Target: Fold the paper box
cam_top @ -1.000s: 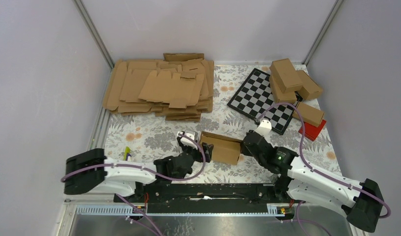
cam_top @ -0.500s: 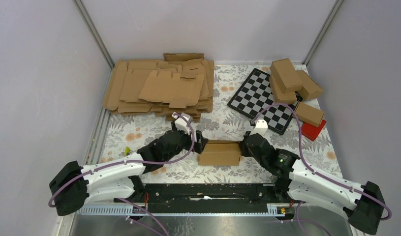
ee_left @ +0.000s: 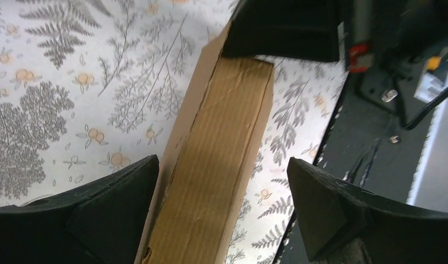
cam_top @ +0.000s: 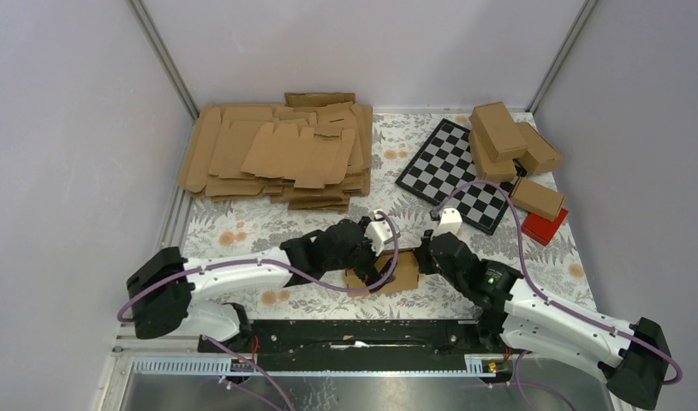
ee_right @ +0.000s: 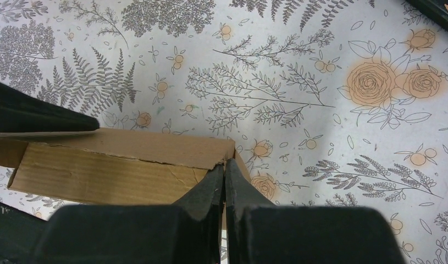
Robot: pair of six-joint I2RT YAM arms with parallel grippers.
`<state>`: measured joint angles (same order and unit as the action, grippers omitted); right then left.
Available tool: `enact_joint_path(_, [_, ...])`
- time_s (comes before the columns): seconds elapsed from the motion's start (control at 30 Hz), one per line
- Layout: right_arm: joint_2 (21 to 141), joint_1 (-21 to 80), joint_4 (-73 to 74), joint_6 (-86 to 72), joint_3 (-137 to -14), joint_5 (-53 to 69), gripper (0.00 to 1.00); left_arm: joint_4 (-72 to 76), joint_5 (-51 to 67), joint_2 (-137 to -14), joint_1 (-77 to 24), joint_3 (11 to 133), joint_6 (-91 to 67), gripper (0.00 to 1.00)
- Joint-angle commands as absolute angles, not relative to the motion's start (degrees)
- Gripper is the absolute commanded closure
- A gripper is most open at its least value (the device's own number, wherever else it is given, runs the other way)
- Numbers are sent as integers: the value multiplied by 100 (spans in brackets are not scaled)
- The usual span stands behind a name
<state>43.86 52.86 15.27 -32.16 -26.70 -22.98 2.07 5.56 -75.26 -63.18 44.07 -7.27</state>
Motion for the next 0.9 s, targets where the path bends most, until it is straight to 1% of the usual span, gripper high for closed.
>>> enact_joint_path(0.0, [4321,5335,1404,-3121,-2607,-2204,98,-92,-52,-7774,-6491,4718,-388,3])
enact_joint_path(0.17, [4306,5335,1354,-3149,-2544,-2153,97,-63,-1288,-7953,-7083,4801,-99,12])
enact_joint_path(0.2, [4307,5335,1355,-3150,-2543,-2147,97,-50,-1500,-7976,-7185,4818,-59,15])
enact_joint_path(0.23, [4313,5333,1354,-3154,-2544,-2145,96,-29,-1653,-7992,-7264,4817,-46,22])
enact_joint_path(0.33, [4316,5335,1357,-3133,-2540,-2106,93,162,-2012,-8013,-7408,4766,-44,42])
enact_joint_path(0.4, [4287,5335,1354,-3114,-2535,-2093,89,240,-2270,-8032,-7536,4715,117,50])
enact_joint_path(0.5, [4184,5335,1366,-3043,-2517,-2038,82,435,-2591,-8024,-7785,4558,249,56])
enact_joint_path(0.57, [4087,5335,1382,-2973,-2481,-1969,75,466,-2681,-8052,-7865,4512,215,58])
enact_joint_path(0.6, [4022,5335,1386,-2953,-2472,-1913,69,466,-2703,-8065,-7892,4495,196,58])
enact_joint_path(0.7, [3797,5333,1407,-2911,-2500,-1651,48,483,-2789,-8126,-7980,4458,131,59])
enact_joint_path(0.87, [3482,5334,2042,-2909,-2898,-1656,31,554,-2969,-8208,-8050,4368,24,60])
